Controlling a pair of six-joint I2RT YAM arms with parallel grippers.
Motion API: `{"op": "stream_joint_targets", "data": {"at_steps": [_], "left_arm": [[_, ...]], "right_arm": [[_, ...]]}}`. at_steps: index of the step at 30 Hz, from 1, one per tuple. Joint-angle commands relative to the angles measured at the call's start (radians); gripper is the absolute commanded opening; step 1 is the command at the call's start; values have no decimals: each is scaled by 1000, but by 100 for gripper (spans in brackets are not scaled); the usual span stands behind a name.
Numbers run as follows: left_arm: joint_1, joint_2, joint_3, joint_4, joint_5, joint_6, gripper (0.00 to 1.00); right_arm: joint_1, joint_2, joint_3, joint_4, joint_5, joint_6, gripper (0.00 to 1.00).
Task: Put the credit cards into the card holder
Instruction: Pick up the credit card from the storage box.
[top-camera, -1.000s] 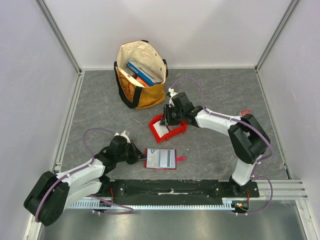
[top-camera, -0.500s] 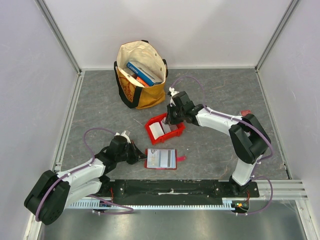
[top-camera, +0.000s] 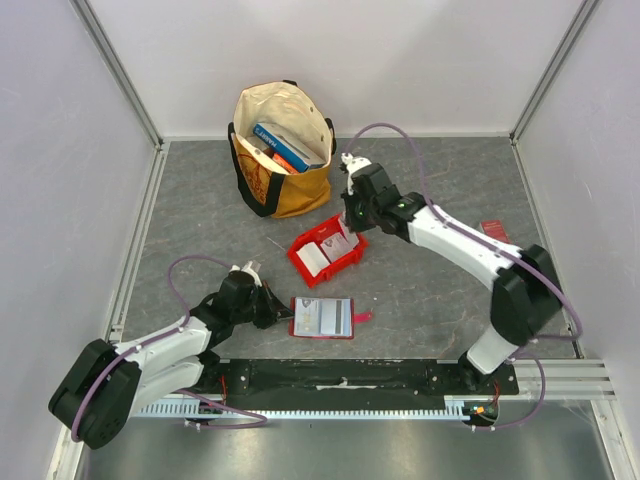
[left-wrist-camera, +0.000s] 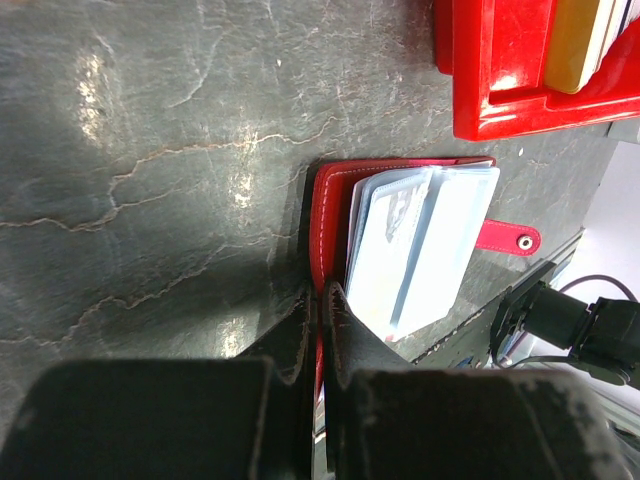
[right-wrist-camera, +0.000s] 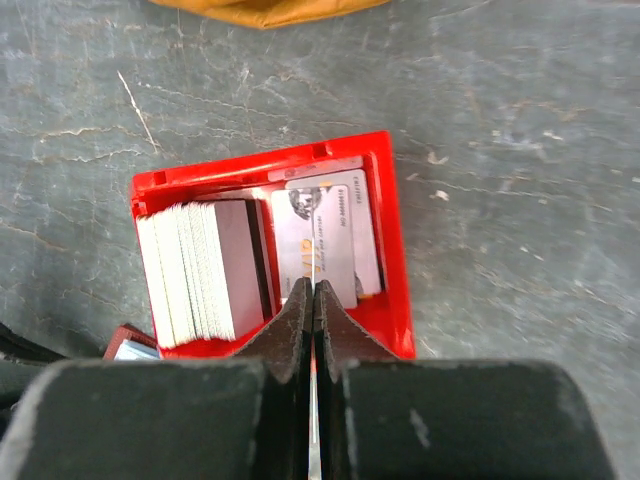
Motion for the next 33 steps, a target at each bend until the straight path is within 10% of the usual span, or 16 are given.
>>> {"op": "stream_joint_targets", "data": {"at_steps": [1, 19, 33], "left_arm": [[1, 7, 17, 29, 9, 48, 2], [-1, -8, 16, 23, 20, 51, 2], [-1, -4, 17, 22, 17, 47, 2]], "right_arm": [[-2, -198, -55, -78, 114, -48, 0], [34, -439, -593, 3, 225, 263, 2], [91, -379, -644, 5, 278, 315, 23]]}}
